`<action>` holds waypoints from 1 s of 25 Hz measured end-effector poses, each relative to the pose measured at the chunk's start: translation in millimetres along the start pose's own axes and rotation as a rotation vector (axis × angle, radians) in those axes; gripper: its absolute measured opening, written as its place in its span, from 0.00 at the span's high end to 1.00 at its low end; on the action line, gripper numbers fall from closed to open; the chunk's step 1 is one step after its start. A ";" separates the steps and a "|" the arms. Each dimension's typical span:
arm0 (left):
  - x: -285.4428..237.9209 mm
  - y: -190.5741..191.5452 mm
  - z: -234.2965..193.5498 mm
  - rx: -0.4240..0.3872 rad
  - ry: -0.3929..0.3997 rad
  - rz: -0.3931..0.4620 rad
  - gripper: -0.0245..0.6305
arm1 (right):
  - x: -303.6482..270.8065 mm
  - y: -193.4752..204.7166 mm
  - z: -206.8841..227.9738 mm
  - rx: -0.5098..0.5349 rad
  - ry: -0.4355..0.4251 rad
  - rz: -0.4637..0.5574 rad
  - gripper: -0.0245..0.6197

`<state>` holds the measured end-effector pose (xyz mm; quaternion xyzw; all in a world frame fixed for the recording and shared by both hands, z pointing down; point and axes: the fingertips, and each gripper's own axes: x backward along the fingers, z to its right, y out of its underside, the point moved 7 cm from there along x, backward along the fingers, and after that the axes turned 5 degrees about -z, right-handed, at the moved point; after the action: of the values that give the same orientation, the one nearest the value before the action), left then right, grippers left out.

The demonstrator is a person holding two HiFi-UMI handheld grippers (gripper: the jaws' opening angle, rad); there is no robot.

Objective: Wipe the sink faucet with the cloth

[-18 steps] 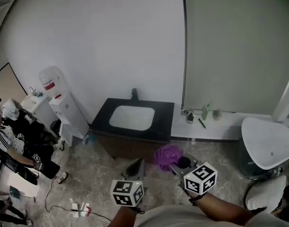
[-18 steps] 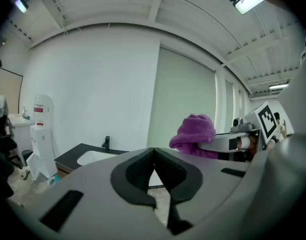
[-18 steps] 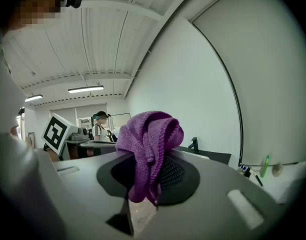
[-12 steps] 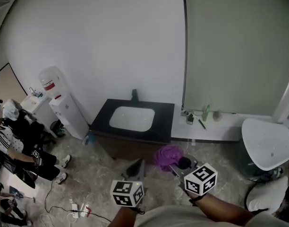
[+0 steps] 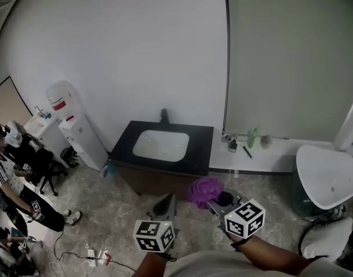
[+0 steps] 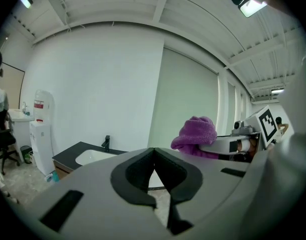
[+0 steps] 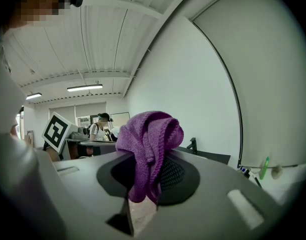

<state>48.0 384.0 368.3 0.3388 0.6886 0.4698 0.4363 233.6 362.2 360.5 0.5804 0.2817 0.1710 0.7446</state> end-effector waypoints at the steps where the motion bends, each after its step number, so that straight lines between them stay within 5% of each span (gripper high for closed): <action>1: -1.1 0.0 -1.3 0.001 0.001 -0.001 0.95 | -1.7 -0.1 0.5 0.000 0.000 -0.001 0.84; 25: -6.7 -10.0 -171.4 0.037 0.062 -0.051 0.95 | -148.6 7.7 -27.8 -0.072 0.054 -0.076 0.84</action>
<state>-107.5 314.5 391.2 0.3145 0.7185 0.4561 0.4204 100.7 299.2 396.1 0.5374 0.3171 0.1684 0.7631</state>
